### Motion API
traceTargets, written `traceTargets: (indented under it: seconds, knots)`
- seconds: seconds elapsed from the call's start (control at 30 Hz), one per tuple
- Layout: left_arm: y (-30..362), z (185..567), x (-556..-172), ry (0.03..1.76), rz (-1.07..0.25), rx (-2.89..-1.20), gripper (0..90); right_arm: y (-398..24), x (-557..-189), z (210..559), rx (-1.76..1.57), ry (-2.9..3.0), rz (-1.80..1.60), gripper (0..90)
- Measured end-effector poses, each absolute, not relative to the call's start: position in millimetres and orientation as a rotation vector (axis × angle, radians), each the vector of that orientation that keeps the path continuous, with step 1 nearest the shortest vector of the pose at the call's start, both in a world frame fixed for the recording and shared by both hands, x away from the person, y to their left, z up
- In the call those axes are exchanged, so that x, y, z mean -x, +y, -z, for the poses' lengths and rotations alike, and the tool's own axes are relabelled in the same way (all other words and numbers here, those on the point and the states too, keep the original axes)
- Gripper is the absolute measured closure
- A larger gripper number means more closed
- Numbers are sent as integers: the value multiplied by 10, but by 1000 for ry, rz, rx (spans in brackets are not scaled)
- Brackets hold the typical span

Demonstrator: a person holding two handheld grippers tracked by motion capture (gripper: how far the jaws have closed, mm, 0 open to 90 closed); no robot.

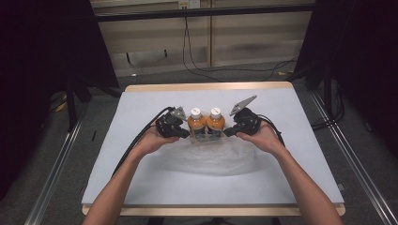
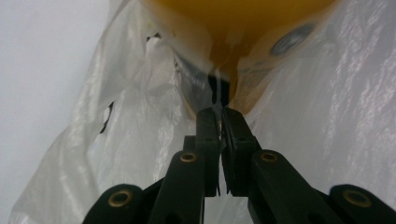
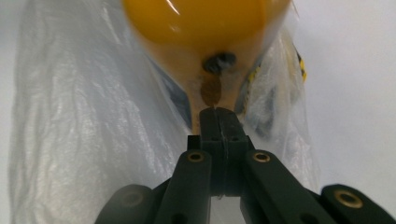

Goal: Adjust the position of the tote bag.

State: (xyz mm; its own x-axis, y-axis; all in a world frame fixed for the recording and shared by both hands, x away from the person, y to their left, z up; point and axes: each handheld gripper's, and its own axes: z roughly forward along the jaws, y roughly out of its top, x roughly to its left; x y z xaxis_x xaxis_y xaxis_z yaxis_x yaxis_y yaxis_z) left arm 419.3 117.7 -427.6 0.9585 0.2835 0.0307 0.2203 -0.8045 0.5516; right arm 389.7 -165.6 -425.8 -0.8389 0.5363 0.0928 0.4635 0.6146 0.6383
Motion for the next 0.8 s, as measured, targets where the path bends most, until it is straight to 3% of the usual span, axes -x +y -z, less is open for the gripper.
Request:
traceTargets:
  seconds: [0.4, 0.8]
  knots:
    - [1229, 4614, -4139, 345, -96, -2591, 868, -1583, -3830, 4516, -811, 2801, -903, 900]
    - [1219, 4571, -4127, 301, -137, -2685, 900, -1591, -3805, 4623, -754, 2846, -750, 900]
